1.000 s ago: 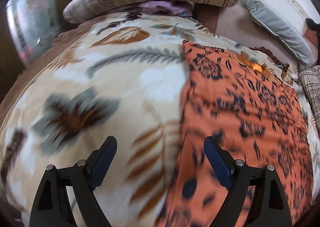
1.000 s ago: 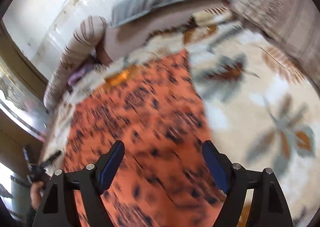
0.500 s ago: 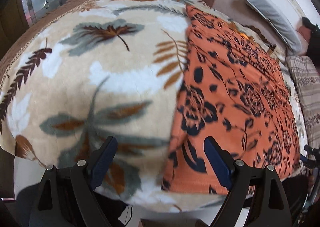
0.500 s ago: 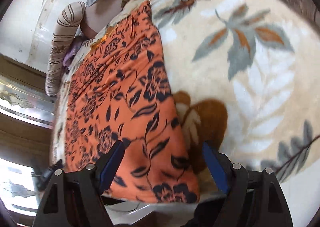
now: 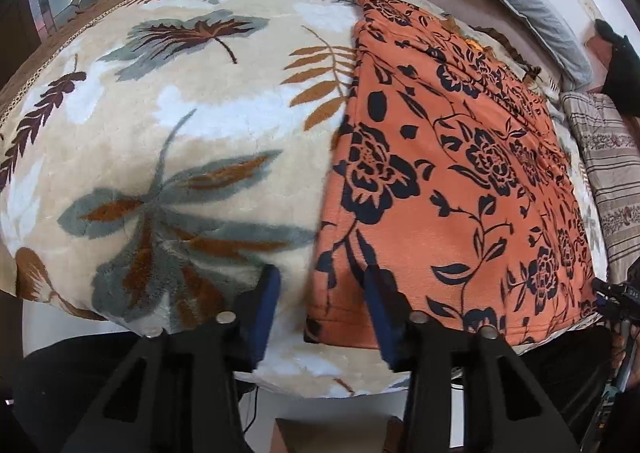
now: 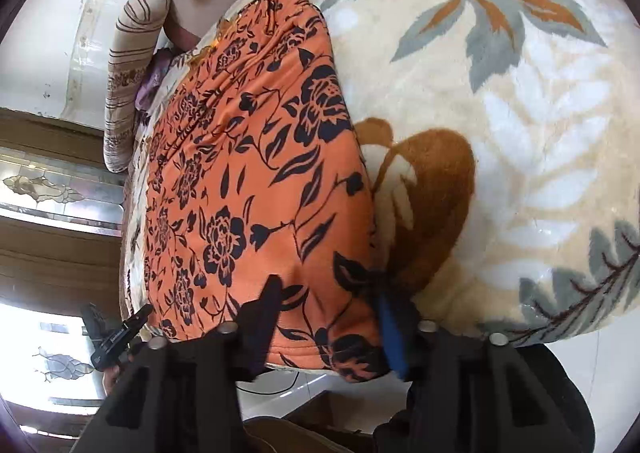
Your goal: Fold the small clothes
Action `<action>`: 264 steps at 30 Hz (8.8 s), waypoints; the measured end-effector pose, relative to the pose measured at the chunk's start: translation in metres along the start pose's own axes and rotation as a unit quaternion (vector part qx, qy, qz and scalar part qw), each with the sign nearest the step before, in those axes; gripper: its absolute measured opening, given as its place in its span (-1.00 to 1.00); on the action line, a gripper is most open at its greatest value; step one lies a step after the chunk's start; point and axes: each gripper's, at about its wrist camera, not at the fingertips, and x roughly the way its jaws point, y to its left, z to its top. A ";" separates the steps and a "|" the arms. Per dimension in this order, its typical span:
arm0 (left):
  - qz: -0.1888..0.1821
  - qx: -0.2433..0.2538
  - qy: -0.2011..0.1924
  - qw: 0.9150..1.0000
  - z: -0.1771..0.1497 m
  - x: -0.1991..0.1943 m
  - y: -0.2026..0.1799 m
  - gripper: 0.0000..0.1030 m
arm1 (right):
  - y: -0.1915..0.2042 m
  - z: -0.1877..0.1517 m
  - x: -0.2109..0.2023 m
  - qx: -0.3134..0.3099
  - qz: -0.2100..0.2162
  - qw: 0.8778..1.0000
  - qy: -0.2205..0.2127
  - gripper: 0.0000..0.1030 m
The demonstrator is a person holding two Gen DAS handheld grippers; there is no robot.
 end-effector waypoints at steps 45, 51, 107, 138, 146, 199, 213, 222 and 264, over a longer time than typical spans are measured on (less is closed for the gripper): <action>-0.057 0.013 -0.019 0.998 0.033 -0.021 -0.011 -0.87 | 0.008 0.012 -0.007 0.018 0.035 0.999 -0.007 -0.84; -0.070 0.029 -0.034 0.997 0.060 -0.035 -0.023 -0.87 | 0.015 0.032 -0.010 0.018 0.072 0.997 -0.019 -0.84; -0.038 -0.142 -0.096 0.985 0.217 0.083 -0.051 -0.72 | 0.035 0.184 0.111 0.163 0.086 0.962 -0.201 -0.74; 0.027 -0.025 -0.169 0.985 0.089 -0.050 -0.036 -0.09 | 0.025 0.043 -0.022 0.055 -0.019 0.972 -0.227 0.37; -0.023 0.060 -0.110 0.992 0.087 -0.009 -0.096 0.04 | 0.052 0.136 0.076 0.004 0.111 0.993 -0.026 0.37; 0.054 0.052 -0.093 0.993 0.157 0.003 -0.058 0.27 | 0.034 0.027 0.035 0.063 0.138 0.980 -0.131 0.47; 0.022 0.120 -0.077 0.989 0.077 0.031 -0.136 0.35 | -0.028 -0.006 0.045 0.231 0.151 0.949 -0.152 0.57; 0.026 0.109 -0.093 0.989 0.075 0.022 -0.128 0.35 | 0.002 0.008 0.015 0.142 0.054 0.960 -0.234 -0.75; 0.035 0.100 -0.136 0.985 0.065 0.016 -0.101 0.67 | 0.082 0.134 0.020 -0.079 -0.152 0.964 -0.204 0.55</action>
